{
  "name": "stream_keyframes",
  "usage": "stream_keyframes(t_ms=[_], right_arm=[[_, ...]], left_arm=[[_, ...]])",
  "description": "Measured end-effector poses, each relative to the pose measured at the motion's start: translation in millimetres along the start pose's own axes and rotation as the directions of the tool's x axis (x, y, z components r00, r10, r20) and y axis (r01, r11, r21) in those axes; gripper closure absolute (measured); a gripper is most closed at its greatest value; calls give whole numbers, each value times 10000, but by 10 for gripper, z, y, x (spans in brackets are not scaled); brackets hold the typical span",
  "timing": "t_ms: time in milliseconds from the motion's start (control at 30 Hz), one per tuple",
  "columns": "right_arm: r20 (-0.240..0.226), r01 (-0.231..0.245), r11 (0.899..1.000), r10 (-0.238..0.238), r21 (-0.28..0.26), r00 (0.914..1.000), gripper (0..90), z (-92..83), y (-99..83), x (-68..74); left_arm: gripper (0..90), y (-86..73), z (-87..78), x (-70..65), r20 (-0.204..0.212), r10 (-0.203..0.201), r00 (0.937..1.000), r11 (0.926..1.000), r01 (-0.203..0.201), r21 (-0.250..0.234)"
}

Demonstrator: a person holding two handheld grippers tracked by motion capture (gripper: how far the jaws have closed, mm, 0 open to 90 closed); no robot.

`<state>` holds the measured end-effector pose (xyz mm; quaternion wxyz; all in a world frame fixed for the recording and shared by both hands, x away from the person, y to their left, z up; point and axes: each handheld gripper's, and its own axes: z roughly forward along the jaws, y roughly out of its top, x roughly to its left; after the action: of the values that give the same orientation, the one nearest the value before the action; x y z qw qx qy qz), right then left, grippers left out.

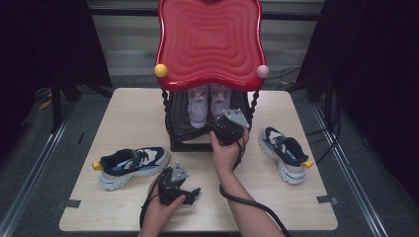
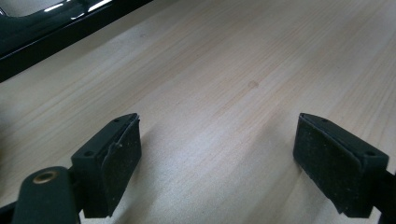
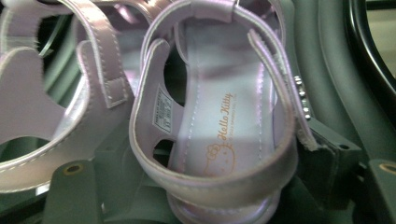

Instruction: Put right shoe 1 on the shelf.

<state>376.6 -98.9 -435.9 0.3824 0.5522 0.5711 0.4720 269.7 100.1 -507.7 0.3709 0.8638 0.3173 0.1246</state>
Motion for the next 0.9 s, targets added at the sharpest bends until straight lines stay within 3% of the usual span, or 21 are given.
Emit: stream_keyframes(t_ms=[400, 600, 900], right_arm=[[-456, 535, 9985, -538, -74, 9975, 213, -109, 15, -52], [-765, 600, 9974, -630, -408, 9951, 200, -188, 22, -94], [-993, 846, 9959, -873, -313, 9912, 154, -247, 21, -81]], left_arm=[[150, 0, 1, 0, 4, 2, 10000, 10000, -2, -3], [149, 0, 1, 0, 7, 7, 10000, 10000, -7, -2], [149, 0, 1, 0, 8, 10, 10000, 10000, -10, 2]])
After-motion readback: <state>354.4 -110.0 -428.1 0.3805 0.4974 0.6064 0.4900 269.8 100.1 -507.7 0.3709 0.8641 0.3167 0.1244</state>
